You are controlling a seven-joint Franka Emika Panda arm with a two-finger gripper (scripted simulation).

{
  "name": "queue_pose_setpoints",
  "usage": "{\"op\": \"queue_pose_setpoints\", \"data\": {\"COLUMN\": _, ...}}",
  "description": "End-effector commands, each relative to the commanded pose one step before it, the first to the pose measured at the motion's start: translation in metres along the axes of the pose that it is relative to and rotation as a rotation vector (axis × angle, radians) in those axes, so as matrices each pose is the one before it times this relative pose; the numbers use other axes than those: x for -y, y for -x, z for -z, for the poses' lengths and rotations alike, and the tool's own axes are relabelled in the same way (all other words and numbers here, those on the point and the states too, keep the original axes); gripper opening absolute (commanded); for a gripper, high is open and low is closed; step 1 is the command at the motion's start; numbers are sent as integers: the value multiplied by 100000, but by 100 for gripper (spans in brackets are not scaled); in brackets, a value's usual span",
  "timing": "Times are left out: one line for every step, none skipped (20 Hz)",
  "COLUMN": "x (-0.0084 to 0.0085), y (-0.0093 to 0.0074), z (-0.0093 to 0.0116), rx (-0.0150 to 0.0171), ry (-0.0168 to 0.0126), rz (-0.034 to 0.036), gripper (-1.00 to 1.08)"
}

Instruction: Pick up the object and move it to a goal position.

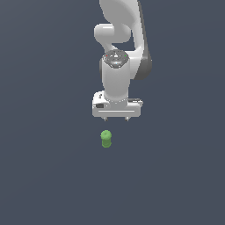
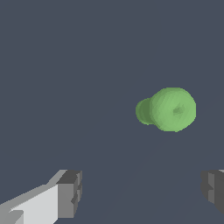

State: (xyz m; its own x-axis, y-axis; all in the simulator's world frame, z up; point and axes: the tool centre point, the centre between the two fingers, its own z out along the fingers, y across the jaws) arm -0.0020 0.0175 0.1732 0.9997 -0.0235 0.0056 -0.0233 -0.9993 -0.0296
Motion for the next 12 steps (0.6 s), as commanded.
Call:
{"op": "queue_pose_setpoints", "data": {"x": -1, "y": 0, "z": 0, "rx": 0, "ry": 0, "rz": 0, "gripper": 100}}
{"op": "queue_pose_setpoints", "data": {"x": 17, "y": 0, "z": 16, "rx": 18, "ry": -42, "rz": -52, "gripper": 100}}
{"op": "queue_pose_setpoints", "data": {"x": 49, "y": 1, "z": 47, "rx": 54, "ry": -126, "rz": -155, "gripper": 100}}
{"op": "queue_pose_setpoints", "data": {"x": 88, "y": 3, "z": 79, "rx": 86, "ry": -202, "rz": -248, "gripper": 100}}
{"op": "queue_pose_setpoints", "data": {"x": 119, "y": 5, "z": 109, "rx": 123, "ry": -288, "rz": -355, "gripper": 100}}
{"op": "queue_pose_setpoints", "data": {"x": 153, "y": 10, "z": 140, "rx": 158, "ry": -372, "rz": -462, "gripper": 100}}
{"op": "queue_pose_setpoints", "data": {"x": 172, "y": 16, "z": 153, "rx": 173, "ry": -408, "rz": -516, "gripper": 100}}
{"op": "queue_pose_setpoints", "data": {"x": 142, "y": 18, "z": 123, "rx": 139, "ry": -330, "rz": -432, "gripper": 100}}
{"op": "queue_pose_setpoints", "data": {"x": 106, "y": 19, "z": 91, "rx": 102, "ry": -245, "rz": -340, "gripper": 100}}
{"op": "queue_pose_setpoints", "data": {"x": 72, "y": 17, "z": 59, "rx": 64, "ry": -156, "rz": -239, "gripper": 100}}
{"op": "queue_pose_setpoints", "data": {"x": 32, "y": 12, "z": 27, "rx": 28, "ry": -71, "rz": -134, "gripper": 100}}
{"op": "queue_pose_setpoints", "data": {"x": -9, "y": 2, "z": -10, "rx": 0, "ry": 0, "rz": 0, "gripper": 100}}
